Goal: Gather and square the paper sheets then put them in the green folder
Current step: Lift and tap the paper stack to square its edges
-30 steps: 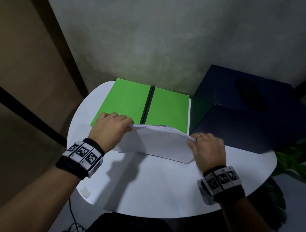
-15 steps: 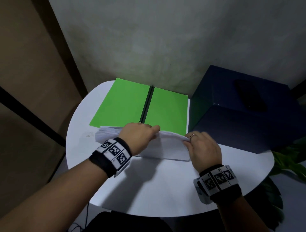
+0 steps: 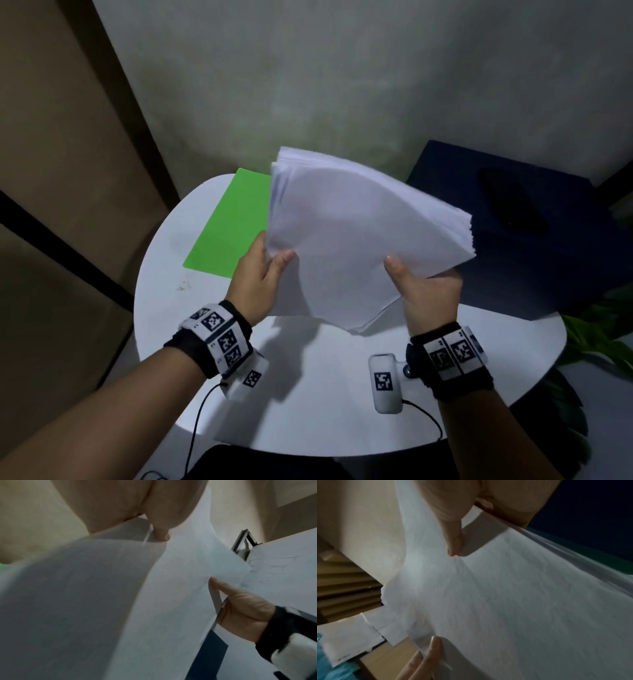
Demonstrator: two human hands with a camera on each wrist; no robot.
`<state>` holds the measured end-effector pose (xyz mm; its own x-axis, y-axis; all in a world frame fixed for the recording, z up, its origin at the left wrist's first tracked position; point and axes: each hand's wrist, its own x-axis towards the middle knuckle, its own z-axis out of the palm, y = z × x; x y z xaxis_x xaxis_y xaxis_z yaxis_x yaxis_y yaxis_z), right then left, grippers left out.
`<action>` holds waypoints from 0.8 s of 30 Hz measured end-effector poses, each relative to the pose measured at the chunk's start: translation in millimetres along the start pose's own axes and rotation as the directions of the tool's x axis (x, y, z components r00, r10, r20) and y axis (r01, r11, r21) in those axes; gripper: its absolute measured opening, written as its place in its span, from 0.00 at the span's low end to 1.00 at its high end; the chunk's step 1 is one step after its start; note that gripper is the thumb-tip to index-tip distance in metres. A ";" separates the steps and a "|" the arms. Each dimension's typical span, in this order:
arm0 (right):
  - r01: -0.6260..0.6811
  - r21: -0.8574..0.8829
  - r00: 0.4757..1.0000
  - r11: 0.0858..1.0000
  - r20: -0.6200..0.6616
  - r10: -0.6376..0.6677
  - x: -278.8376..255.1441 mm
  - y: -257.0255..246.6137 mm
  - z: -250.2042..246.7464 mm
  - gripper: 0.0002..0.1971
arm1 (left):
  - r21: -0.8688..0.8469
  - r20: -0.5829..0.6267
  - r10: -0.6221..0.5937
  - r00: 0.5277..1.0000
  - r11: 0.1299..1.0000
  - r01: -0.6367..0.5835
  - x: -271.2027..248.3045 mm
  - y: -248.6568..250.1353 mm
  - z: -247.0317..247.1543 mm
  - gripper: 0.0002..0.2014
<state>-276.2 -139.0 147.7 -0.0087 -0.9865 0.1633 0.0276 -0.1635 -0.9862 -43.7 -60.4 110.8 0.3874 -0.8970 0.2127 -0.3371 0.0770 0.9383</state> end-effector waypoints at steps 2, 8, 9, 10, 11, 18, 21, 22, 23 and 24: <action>-0.041 -0.046 0.999 0.998 0.015 0.042 -9.0 10.0 -0.8 0.15 | 0.057 0.013 -0.029 1.000 0.998 0.028 -10.5 -13.5 0.4 0.17; -0.134 -0.110 0.987 0.985 0.076 0.143 -20.9 23.0 3.8 0.21 | -0.254 0.080 -0.138 0.987 0.955 0.154 -14.7 -15.4 -3.5 0.33; -0.143 -0.099 0.986 0.985 0.074 0.151 -21.0 22.4 4.7 0.21 | -0.311 0.067 -0.143 0.988 0.938 0.156 -12.1 -11.0 -3.8 0.36; -0.147 -0.094 0.986 0.985 0.069 0.154 -20.8 21.4 5.5 0.22 | -0.346 0.058 -0.154 0.986 0.924 0.164 -9.1 -5.5 -3.7 0.39; -0.150 -0.092 0.986 0.984 0.060 0.156 -20.5 19.8 6.1 0.22 | -0.365 0.055 -0.162 0.985 0.915 0.171 -6.1 -0.3 -3.4 0.41; -0.073 -0.018 0.997 0.997 0.023 0.074 -15.9 4.9 11.3 0.26 | -0.393 -0.022 -0.114 0.993 0.914 0.096 16.1 18.1 -3.6 0.44; 0.028 0.055 1.000 0.998 0.005 -0.028 -12.0 -5.3 15.8 0.23 | -0.457 -0.122 -0.154 0.981 0.885 0.082 25.7 28.2 -0.2 0.37; 0.044 0.077 0.999 0.996 -0.025 -0.043 -10.1 -8.2 18.2 0.20 | -0.447 -0.153 -0.147 0.977 0.892 0.064 28.4 33.6 2.5 0.31; 0.058 0.083 0.997 0.995 -0.056 -0.053 -9.0 -11.7 20.6 0.17 | -0.423 -0.185 -0.139 0.973 0.905 0.049 30.8 38.3 5.4 0.26; 0.080 0.069 0.994 0.994 -0.084 -0.074 -8.1 -13.0 22.4 0.13 | -0.397 -0.213 -0.139 0.967 0.917 0.044 33.1 41.8 8.2 0.21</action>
<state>-254.1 -129.0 159.9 -0.0945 -0.9678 0.2333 0.0953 -0.2420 -0.9656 -52.0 -90.4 154.8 0.6040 -0.7857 0.1336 0.0486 0.2036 0.9779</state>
